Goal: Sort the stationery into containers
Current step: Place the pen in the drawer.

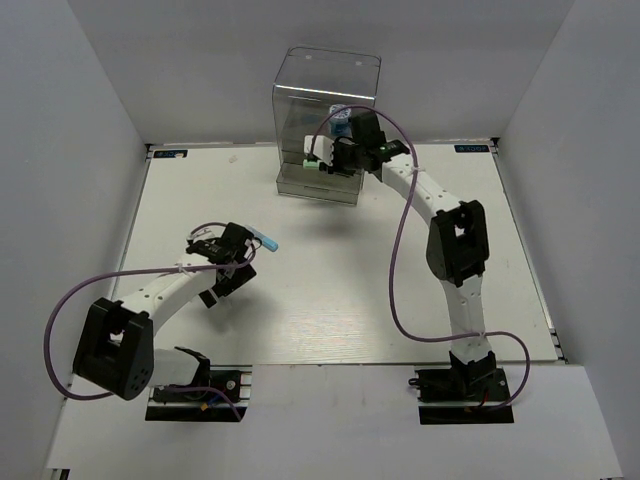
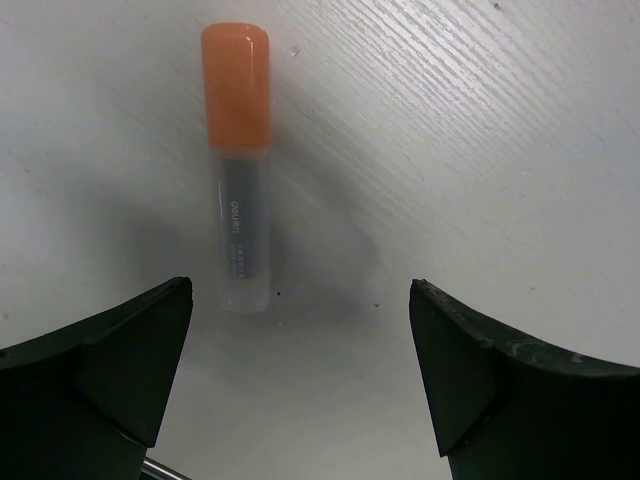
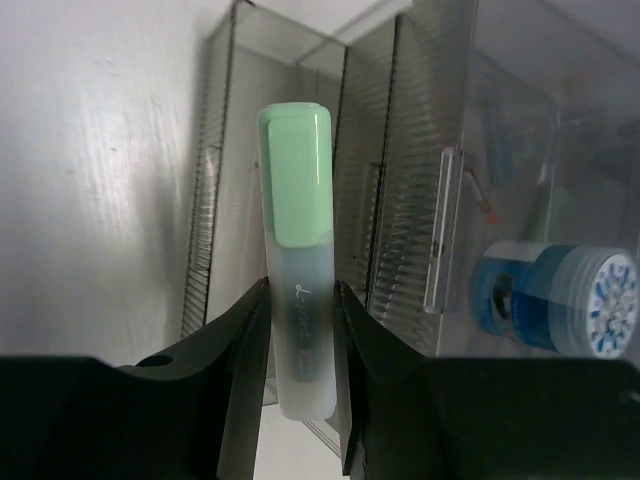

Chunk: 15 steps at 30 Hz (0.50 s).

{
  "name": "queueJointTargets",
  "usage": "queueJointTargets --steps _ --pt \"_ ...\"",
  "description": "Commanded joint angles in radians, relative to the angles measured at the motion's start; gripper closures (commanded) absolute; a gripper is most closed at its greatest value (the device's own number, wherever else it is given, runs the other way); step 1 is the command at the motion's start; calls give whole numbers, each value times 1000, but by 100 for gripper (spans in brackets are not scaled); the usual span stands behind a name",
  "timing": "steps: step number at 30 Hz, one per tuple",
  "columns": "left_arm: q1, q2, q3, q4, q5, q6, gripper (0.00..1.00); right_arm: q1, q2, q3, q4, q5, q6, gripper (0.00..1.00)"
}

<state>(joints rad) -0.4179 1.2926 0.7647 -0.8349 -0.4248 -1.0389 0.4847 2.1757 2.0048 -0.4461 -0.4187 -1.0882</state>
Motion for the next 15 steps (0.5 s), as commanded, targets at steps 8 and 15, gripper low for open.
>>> queueJointTargets --steps 8,15 --pt "42 28 31 25 -25 56 1 3 160 92 133 216 142 95" --pt "51 37 22 34 -15 56 1 2 173 74 155 224 168 60"
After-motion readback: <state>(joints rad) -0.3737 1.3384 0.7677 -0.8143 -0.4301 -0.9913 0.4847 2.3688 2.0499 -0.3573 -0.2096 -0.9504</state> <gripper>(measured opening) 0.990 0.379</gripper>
